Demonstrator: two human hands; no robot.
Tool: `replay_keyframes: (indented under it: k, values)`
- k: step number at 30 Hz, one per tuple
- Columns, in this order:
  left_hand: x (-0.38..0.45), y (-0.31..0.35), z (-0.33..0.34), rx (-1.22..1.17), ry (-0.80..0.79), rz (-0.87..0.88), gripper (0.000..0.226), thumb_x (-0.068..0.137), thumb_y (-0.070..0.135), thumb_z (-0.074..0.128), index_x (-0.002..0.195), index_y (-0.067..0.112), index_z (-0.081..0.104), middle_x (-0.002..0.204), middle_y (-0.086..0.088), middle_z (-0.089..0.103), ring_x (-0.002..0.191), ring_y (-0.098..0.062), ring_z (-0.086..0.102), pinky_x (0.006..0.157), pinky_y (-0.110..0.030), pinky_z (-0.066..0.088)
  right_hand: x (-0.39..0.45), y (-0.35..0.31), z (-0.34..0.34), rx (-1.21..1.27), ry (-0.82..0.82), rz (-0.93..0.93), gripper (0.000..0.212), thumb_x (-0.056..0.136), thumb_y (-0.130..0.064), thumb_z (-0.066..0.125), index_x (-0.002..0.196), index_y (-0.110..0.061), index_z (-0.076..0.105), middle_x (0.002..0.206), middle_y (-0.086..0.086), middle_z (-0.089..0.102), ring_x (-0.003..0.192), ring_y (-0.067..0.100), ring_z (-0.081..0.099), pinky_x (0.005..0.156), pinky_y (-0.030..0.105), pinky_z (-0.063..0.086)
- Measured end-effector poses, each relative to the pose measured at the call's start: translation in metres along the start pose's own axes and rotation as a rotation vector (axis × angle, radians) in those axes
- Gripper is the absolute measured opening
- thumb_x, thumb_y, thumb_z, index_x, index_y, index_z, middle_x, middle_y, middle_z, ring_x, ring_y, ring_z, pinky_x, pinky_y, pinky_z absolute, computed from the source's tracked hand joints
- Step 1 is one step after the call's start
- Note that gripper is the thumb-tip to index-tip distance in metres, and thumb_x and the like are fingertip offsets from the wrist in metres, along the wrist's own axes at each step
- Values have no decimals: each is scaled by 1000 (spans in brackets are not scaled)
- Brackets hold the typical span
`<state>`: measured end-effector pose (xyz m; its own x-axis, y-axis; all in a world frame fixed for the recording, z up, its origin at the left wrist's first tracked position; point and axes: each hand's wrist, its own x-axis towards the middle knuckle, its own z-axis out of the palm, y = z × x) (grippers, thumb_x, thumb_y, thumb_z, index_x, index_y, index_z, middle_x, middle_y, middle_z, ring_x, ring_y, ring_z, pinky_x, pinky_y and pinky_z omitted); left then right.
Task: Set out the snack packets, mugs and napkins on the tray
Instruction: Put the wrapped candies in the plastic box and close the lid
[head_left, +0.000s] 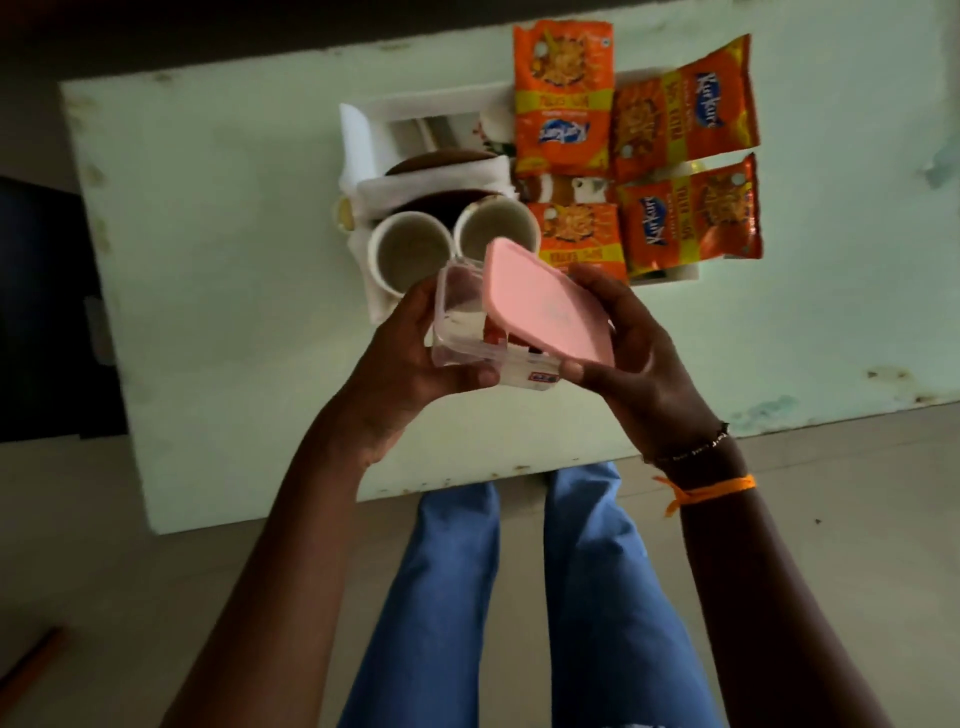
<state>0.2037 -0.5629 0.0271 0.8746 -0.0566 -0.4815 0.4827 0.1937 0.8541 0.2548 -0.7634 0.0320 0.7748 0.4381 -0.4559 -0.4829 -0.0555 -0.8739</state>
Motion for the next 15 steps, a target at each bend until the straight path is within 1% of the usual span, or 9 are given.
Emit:
replay_keyframes:
  k: [1,2,4,7,8,10,12,13,15]
  values:
    - [-4,-1,-6,7,-16,3,79,53,17,81,124,34,48,126,5,58,121,-16,54,87,-32,53,0,1,4,-63,-39,13,81,61,-4,70,134,-19,38,128,-9,49,120,5,49,101,34,46]
    - [-7,-2,-10,17,-30,3,82,54,14,82,124,36,47,125,9,58,119,-11,55,84,-26,53,0,1,6,-114,-82,24,84,60,-6,73,134,-24,37,131,-10,48,122,5,49,102,37,46]
    - [-13,-6,-18,32,-35,0,85,57,8,81,128,34,44,124,13,59,117,-4,55,80,-19,52,1,4,14,-193,-150,33,86,59,-11,77,133,-29,38,139,-5,44,129,13,45,103,41,45]
    - [-19,-12,-22,5,-63,-40,90,58,7,81,135,28,39,128,9,57,121,-9,53,82,-22,52,3,9,20,-214,-172,44,84,56,-16,83,128,-34,42,138,-5,43,130,16,43,99,37,48]
    - [-21,-13,-23,-22,-89,-53,93,57,12,83,136,28,38,130,6,56,123,-13,52,83,-24,52,4,10,21,-211,-181,52,84,55,-18,83,127,-34,42,137,-6,43,130,16,43,96,36,51]
    - [-26,-14,-25,-105,-146,-99,99,49,35,88,134,29,38,132,0,54,124,-18,52,85,-25,52,3,11,21,-263,-206,45,85,53,-22,81,128,-33,41,135,-8,42,130,16,42,91,33,54]
    - [-29,-10,-22,-154,-124,-176,94,50,61,77,131,28,41,128,-3,56,119,-19,56,86,-28,53,2,10,22,-363,-222,17,86,54,-25,81,129,-33,38,135,-6,39,131,13,40,89,25,54]
    - [-29,-7,-17,-135,-57,-218,83,58,69,66,127,28,45,124,-3,59,115,-19,59,86,-29,55,1,10,24,-419,-226,-6,86,55,-24,82,128,-34,38,135,-5,38,130,9,40,89,21,54]
    - [-25,-4,-6,-78,166,-332,61,80,68,39,120,25,53,116,-6,64,109,-23,62,87,-37,56,0,11,31,-530,-228,-56,86,57,-20,84,127,-37,36,133,-6,37,125,-2,39,86,13,52]
